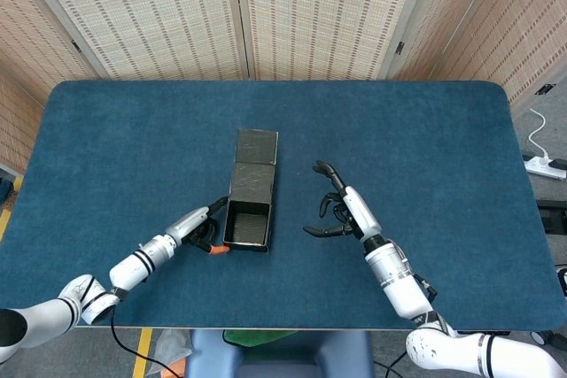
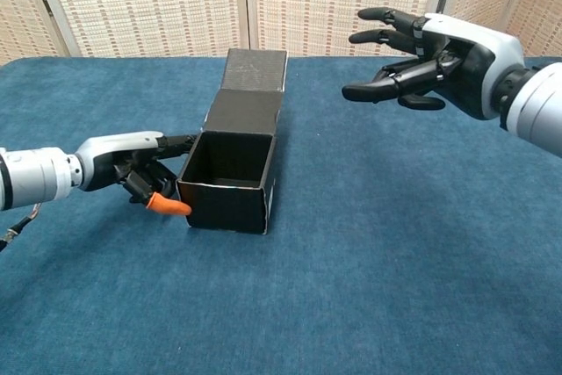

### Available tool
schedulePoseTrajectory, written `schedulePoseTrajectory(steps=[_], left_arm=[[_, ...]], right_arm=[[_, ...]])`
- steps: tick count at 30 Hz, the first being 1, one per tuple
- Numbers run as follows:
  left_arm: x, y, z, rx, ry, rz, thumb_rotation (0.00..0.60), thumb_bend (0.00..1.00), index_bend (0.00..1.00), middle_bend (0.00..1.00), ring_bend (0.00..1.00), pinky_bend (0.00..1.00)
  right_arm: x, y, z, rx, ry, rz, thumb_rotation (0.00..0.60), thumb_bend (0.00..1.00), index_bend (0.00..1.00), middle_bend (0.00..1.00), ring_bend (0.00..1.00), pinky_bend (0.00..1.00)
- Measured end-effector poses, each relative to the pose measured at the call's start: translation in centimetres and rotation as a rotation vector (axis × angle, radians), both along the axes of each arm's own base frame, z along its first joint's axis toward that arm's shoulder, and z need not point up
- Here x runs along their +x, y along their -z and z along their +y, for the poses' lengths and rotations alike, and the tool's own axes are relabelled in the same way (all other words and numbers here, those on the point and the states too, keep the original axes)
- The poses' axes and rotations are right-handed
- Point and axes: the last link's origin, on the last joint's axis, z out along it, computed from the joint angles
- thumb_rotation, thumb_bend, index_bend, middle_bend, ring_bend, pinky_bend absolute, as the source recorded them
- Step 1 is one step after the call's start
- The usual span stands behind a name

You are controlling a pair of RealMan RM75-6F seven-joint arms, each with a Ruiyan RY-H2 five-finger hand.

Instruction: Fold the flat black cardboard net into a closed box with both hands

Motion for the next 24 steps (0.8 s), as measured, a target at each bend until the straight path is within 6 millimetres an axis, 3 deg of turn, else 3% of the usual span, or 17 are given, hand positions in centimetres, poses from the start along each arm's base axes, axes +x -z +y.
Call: schedulePoseTrajectory(steps=[14,16,18,21,24], left_arm=[[0.5,1.3,-0.3,-0.05,-0.045,-0.038,0.6,0.24,0.0,0.0,0.67,0.83],[0.6,1.4,-0.3,-0.05,-0.061,-0.053,0.6,0.24,0.02,0.05,0.67,0.83],[0.6,1.5,-0.2,-0.05,-0.083,-0.075,0.6,0.24,0.09,0.16,0.67,0.83],[0.7,1.8,0.0,-0.039,-0.122,-0.109,0.6,0.24,0.31,0.36,0.68,0.83],[0.6,1.9,0.0,-0.022,-0.15,-0.136,0.6,0.24,0.47,0.48,0.68,0.84]], right_arm=[[-1.0,0.2,0.1,0.004,0.015,0.0,0.6,0.04,0.0,0.1,0.58,1.0],[-1.1,0.2,0.1,0.003,0.02,0.002,0.6,0.04,0.0,0.11,0.58,1.0],[-1.3,0.3,0.1,0.005,0.027,0.004,0.6,0.04,0.0,0.11,0.58,1.0],[-1.8,0.5,-0.2,0.007,0.048,0.012,0.6,0.04,0.0,0.12,0.58,1.0],[-2.5,1.0,-0.6,0.016,0.079,0.028,0.6,0.04,0.0,0.12,0.58,1.0]])
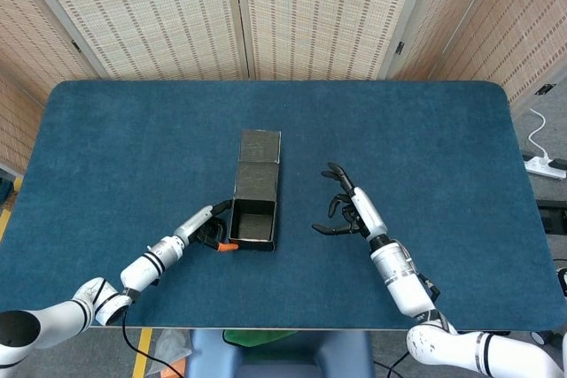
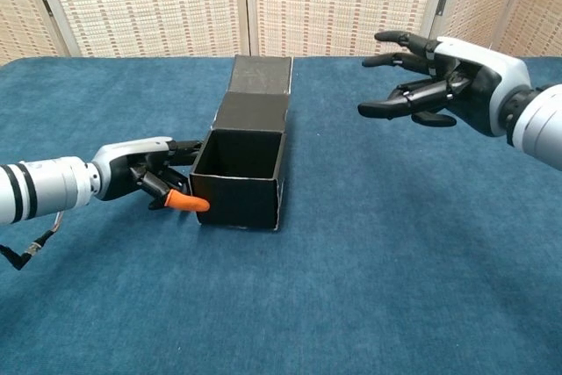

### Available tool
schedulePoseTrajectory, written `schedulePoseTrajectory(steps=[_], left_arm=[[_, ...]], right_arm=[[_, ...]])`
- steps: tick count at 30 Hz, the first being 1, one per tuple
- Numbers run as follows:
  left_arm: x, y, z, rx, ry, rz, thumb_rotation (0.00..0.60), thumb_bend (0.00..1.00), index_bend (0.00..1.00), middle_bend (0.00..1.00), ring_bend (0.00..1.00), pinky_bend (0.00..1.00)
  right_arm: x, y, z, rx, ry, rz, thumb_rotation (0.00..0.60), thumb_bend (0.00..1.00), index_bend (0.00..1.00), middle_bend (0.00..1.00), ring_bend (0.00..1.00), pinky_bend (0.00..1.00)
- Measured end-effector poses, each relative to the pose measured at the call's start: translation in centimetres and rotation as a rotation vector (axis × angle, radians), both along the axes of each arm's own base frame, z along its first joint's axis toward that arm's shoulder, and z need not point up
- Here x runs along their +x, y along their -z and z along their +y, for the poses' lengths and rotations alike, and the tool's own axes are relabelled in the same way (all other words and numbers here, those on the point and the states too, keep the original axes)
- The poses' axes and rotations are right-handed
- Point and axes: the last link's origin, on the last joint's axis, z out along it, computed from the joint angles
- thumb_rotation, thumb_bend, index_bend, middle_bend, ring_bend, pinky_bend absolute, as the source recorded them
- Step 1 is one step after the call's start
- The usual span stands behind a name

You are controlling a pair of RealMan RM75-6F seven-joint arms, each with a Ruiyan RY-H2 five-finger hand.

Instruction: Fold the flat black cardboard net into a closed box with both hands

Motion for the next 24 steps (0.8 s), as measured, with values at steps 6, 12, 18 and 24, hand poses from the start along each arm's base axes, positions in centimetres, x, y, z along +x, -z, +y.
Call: schedulePoseTrajectory(steps=[6,12,18,24], left_arm=[[0.1,-0.7,0.0,0.033,-0.021,-0.045,0.6,0.24,0.55,0.57,0.68,0.84],[0.6,-2.5,-0.4,0.074,0.018,-0.083,0.6,0.24,0.55,0.57,0.69,0.84],[1.5,-3.7,-1.5,0.089,0.072,-0.092,0.6,0.24,0.55,0.56,0.7,0.84],[2.2,-3.8,-2.2,0.098,0.125,-0.057,0.6,0.24,0.55,0.56,0.7,0.84]], right_arm=[[-1.5,1.5,-1.3,0.038,0.076,0.042,0.6,0.04,0.0,0.13,0.58,1.0],[-1.5,3.3,-3.3,0.075,0.133,0.057,0.6,0.04,0.0,0.13,0.58,1.0],[2.2,5.8,-6.0,0.104,0.142,0.017,0.6,0.04,0.0,0.14,0.59,1.0],[7.2,7.2,-8.1,0.091,0.114,-0.069,0.6,0.01,0.0,0.15,0.6,1.0]])
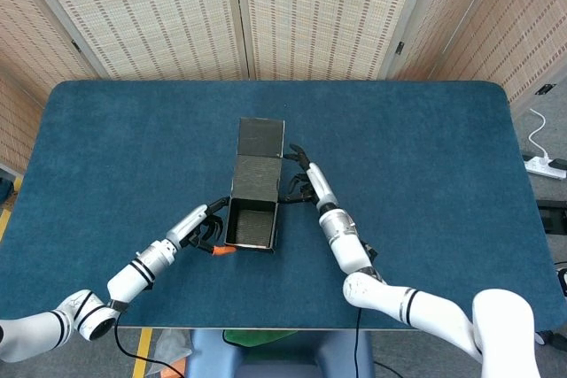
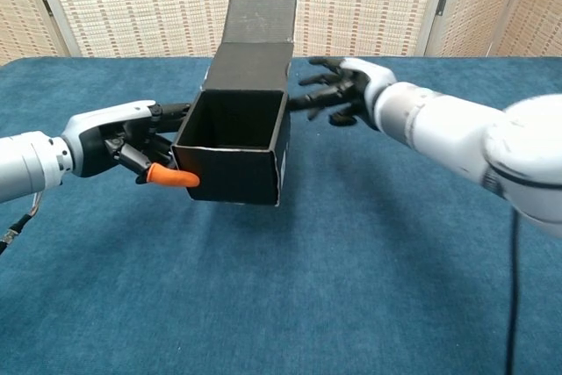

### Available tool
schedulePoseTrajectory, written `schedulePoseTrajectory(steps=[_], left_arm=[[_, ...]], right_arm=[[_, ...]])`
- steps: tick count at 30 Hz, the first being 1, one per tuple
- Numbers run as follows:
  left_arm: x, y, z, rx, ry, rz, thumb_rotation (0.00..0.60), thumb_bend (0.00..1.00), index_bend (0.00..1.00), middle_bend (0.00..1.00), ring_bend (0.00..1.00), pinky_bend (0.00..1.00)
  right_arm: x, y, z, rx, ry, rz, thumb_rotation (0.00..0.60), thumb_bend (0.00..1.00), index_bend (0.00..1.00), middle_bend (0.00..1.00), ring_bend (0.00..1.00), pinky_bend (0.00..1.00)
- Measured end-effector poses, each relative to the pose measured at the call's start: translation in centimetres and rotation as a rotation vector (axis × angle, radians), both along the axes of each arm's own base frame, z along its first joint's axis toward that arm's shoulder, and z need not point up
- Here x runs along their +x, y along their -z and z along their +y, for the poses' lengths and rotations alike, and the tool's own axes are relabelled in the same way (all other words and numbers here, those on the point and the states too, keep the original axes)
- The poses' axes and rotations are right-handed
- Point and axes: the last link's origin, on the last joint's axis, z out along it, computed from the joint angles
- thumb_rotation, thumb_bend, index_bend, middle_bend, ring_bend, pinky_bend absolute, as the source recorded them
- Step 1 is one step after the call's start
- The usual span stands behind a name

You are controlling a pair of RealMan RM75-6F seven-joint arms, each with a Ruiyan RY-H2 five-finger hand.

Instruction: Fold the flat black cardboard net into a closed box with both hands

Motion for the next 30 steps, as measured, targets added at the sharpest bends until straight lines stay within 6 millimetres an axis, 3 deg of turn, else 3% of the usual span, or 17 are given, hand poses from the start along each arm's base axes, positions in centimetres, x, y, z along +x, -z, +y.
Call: schedulePoseTrajectory(steps=[5,9,15,20,26,30], left_arm=[[0.2,0.1,-0.1,-0.001,0.008,0.015,0.6,0.24,0.55,0.56,0.7,0.84],[-0.1,0.4,0.2,-0.007,-0.016,0.044,0.6,0.24,0.54,0.56,0.7,0.84],[-0.8,1.0,0.7,-0.014,-0.064,0.094,0.6,0.24,0.54,0.56,0.7,0.84],[-1.1,1.6,1.0,-0.011,-0.089,0.13,0.6,0.24,0.52,0.55,0.7,0.84],[-1.6,2.2,1.3,0.002,-0.145,0.15,0.6,0.24,0.49,0.55,0.71,0.85],[-1.7,2.6,1.3,0.007,-0.163,0.182,0.6,0.24,0.39,0.47,0.71,0.85]], right_arm=[[2.4,0.2,-0.6,-0.011,-0.006,-0.065,0.6,0.0,0.0,0.18,0.61,1.0],[4.2,-0.7,-0.8,-0.03,-0.03,-0.118,0.6,0.0,0.0,0.21,0.64,1.0],[6.4,-1.7,1.5,0.025,-0.143,-0.142,0.6,0.0,0.0,0.26,0.66,1.0],[6.5,-1.6,3.9,0.077,-0.276,-0.032,0.6,0.0,0.03,0.28,0.67,1.0],[5.9,-1.6,5.0,0.033,-0.393,0.15,0.6,0.0,0.08,0.3,0.68,1.0],[5.8,-1.4,5.4,-0.005,-0.455,0.264,0.6,0.0,0.11,0.31,0.69,1.0]])
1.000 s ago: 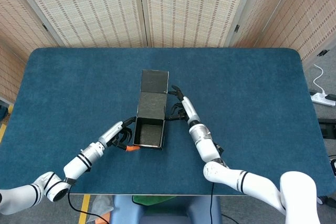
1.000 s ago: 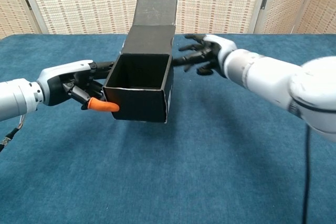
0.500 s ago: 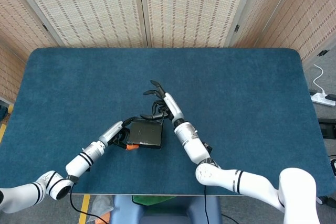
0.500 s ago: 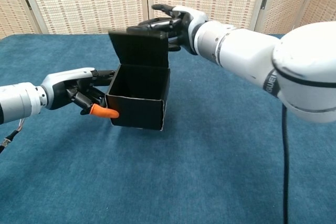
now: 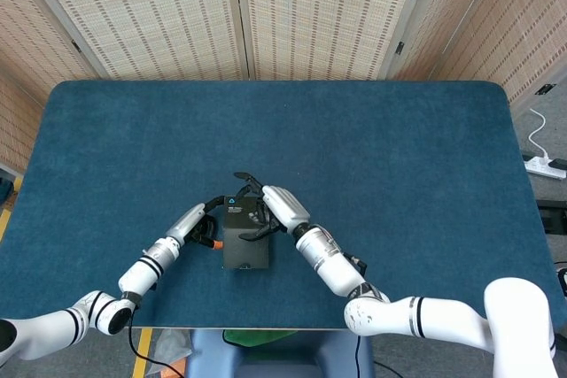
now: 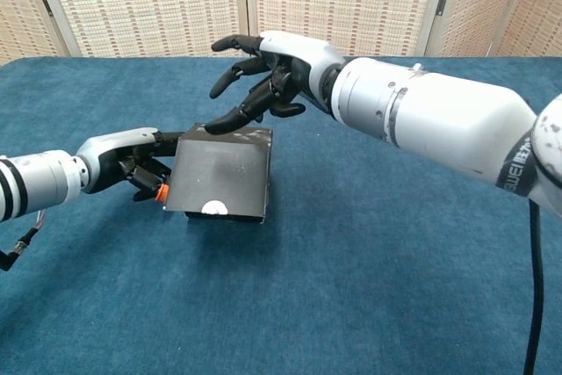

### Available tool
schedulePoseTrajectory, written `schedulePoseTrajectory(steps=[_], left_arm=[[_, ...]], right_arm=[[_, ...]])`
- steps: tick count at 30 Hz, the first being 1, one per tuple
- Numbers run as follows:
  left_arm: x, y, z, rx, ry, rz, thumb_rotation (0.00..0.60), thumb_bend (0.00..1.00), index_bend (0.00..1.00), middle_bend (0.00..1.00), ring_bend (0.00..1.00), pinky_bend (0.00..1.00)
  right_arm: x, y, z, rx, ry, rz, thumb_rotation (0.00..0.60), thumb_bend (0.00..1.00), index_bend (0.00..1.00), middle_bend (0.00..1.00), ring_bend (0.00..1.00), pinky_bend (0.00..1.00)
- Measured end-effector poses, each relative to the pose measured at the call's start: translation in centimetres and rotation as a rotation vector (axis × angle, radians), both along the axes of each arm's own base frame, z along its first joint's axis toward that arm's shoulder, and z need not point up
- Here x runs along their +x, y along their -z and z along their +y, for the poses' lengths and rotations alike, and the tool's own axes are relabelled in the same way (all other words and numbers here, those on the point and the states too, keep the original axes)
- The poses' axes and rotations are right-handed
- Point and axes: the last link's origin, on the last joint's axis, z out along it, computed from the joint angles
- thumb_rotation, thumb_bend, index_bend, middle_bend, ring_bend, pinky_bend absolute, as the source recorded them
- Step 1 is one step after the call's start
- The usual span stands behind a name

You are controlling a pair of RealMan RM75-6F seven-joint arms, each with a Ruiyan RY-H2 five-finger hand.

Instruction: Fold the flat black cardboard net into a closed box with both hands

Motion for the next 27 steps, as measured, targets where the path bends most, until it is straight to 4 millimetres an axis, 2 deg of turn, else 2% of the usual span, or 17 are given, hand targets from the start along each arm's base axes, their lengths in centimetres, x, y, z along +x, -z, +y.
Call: schedulePoseTrajectory(steps=[6,9,18,23,27], left_arm=[[0.0,0.2,-0.1,0.024,0.017,0.064,0.6,0.23,0.11,0.25,0.68,0.84],[0.0,0.2,-0.3,0.034,0.031,0.098,0.6,0.23,0.04,0.2,0.67,0.84],[-0.3,-0.6,-0.7,0.084,0.097,0.204,0.6,0.22,0.0,0.13,0.65,0.83],[-0.9,-1.9,-0.7,0.116,0.156,0.3,0.6,0.22,0.0,0.09,0.63,0.83],[-1.1,-3.6,-0.7,0.131,0.198,0.364,0.6,0.22,0.0,0.06,0.62,0.83]], right_arm=[[-0.2,0.7,0.2,-0.053,-0.062,0.114,0.6,0.0,0.12,0.31,0.69,1.0],[-0.3,1.3,0.4,-0.065,-0.083,0.16,0.6,0.0,0.13,0.31,0.69,1.0],[-0.6,2.7,1.2,-0.169,-0.186,0.297,0.6,0.0,0.15,0.31,0.69,1.0],[-1.1,3.4,1.4,-0.234,-0.244,0.367,0.6,0.0,0.18,0.31,0.69,1.0],[-1.3,3.7,1.5,-0.291,-0.302,0.426,0.6,0.0,0.24,0.32,0.69,1.0]])
